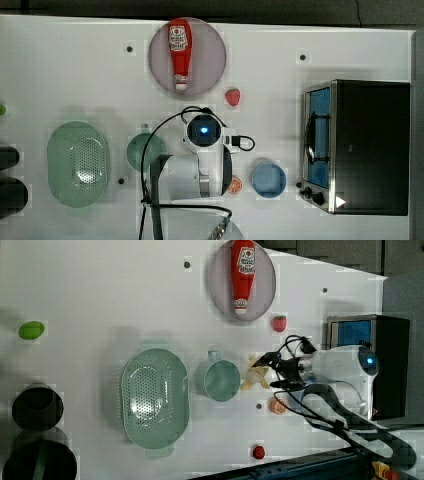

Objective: Pick banana from table and place on oven.

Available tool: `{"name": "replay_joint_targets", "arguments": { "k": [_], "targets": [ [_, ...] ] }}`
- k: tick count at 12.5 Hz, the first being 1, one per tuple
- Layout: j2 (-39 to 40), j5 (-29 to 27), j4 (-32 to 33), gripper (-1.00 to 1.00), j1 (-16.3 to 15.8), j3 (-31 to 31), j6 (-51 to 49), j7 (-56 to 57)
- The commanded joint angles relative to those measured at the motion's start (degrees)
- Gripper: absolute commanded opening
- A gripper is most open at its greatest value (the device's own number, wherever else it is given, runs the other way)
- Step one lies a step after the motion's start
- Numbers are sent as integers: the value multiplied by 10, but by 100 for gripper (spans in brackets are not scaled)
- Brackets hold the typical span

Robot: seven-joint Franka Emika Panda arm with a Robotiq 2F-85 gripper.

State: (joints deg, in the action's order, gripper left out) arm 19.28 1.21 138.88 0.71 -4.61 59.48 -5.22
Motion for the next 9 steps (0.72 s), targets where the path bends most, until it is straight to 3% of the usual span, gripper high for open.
{"name": "replay_joint_targets", "arguments": {
  "k": [1,6,9],
  "targets": [
    [4,3,0,69,-3,1,18,-44],
    [7,3,3,-48,-3,-3,48,-44],
    [-9,2,3,-50,-3,-3,47,-44]
  ]
}}
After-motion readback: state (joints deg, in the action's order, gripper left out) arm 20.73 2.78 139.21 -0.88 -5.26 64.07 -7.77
